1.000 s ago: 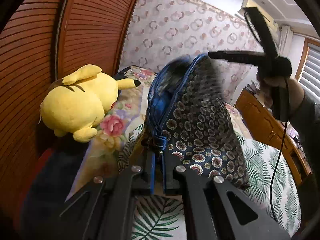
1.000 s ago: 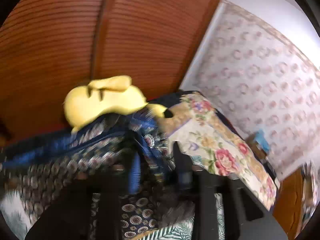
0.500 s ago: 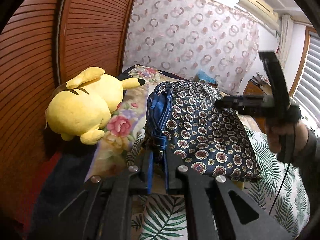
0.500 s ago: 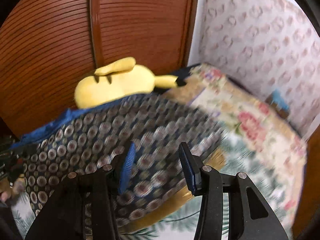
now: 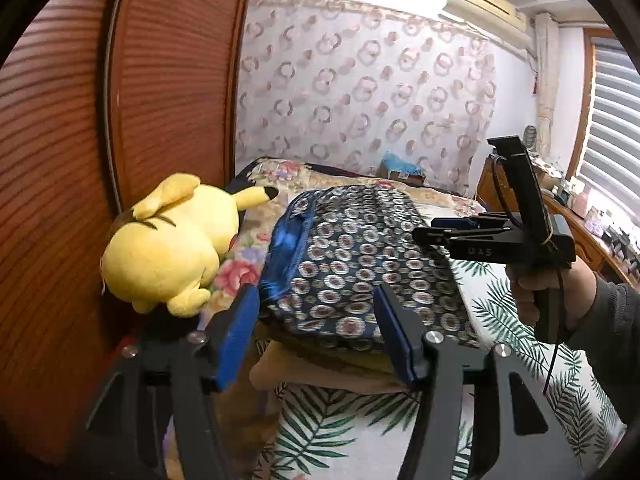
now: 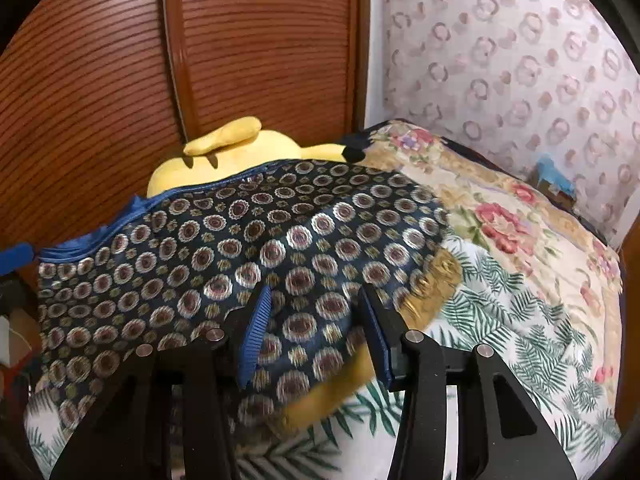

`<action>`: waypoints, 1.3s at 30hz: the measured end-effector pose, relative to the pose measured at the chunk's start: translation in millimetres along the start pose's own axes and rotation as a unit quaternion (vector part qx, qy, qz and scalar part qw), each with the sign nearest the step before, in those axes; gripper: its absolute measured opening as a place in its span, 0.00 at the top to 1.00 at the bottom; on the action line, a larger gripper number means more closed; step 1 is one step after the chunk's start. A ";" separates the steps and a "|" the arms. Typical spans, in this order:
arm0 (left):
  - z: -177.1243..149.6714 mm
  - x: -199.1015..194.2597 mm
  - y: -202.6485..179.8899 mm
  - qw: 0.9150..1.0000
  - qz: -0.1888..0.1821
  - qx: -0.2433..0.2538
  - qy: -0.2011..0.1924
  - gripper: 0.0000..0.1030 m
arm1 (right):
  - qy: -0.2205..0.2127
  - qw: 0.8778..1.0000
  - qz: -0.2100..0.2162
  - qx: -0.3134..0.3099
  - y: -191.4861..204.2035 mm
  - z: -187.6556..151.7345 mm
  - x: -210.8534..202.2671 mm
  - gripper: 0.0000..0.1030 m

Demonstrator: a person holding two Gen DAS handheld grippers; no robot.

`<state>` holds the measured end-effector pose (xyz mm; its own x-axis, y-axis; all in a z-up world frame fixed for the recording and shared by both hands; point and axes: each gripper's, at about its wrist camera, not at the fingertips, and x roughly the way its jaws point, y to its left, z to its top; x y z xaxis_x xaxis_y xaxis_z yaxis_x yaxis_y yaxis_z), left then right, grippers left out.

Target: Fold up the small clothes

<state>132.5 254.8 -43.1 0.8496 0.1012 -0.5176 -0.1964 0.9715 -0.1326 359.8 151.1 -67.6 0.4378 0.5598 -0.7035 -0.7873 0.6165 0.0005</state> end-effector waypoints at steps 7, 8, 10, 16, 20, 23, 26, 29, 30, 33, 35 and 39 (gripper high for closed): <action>-0.4 -17.2 -34.3 1.000 -0.011 0.029 -0.005 0.41 | -0.034 0.999 -0.013 0.019 -4.8 -24.1 -58.5 0.56; -0.4 -18.8 -38.7 0.999 -0.013 0.032 -0.005 0.41 | -0.039 0.999 -0.016 0.022 -4.8 -29.2 -69.3 0.56; -1.1 -21.8 -49.3 0.999 -0.017 0.039 -0.005 0.41 | -0.049 0.998 -0.023 0.027 -4.5 -40.8 -91.3 0.56; -6.5 -33.1 -86.0 0.997 -0.042 0.059 -0.003 0.41 | -0.073 0.995 -0.047 0.047 -4.1 -76.7 -151.1 0.49; -11.0 -40.7 -108.5 0.996 -0.058 0.069 -0.002 0.41 | -0.082 0.993 -0.060 0.057 -2.4 -99.8 -183.3 0.44; -15.1 -46.9 -124.5 0.995 -0.066 0.075 -0.002 0.41 | -0.089 0.991 -0.072 0.070 -1.8 -116.9 -205.5 0.40; -18.4 -53.8 -137.3 0.994 -0.074 0.083 -0.005 0.41 | -0.095 0.989 -0.083 0.079 -2.6 -132.3 -224.6 0.35; -21.3 -58.7 -149.3 0.992 -0.085 0.089 -0.004 0.41 | -0.105 0.986 -0.087 0.096 -2.1 -147.3 -242.1 0.27; -22.1 -59.4 -153.0 0.992 -0.087 0.091 -0.003 0.41 | -0.107 0.985 -0.093 0.103 -3.1 -152.1 -247.6 0.23; -24.7 -64.7 -166.4 0.991 -0.098 0.095 -0.002 0.41 | -0.115 0.980 -0.105 0.120 -4.1 -168.9 -266.3 0.21; -25.6 -68.5 -173.8 0.990 -0.105 0.095 -0.002 0.41 | -0.119 0.978 -0.115 0.127 -4.0 -178.1 -278.7 0.20; -22.0 -78.1 -189.5 0.988 -0.118 0.098 -0.004 0.41 | -0.128 0.969 -0.157 0.145 -6.6 -190.9 -307.0 0.20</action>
<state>92.5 58.0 3.8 0.8649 -0.1331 -0.4840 0.1059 0.9909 -0.0831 147.7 -130.4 12.7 0.7580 0.4154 -0.5029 -0.4591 0.8874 0.0410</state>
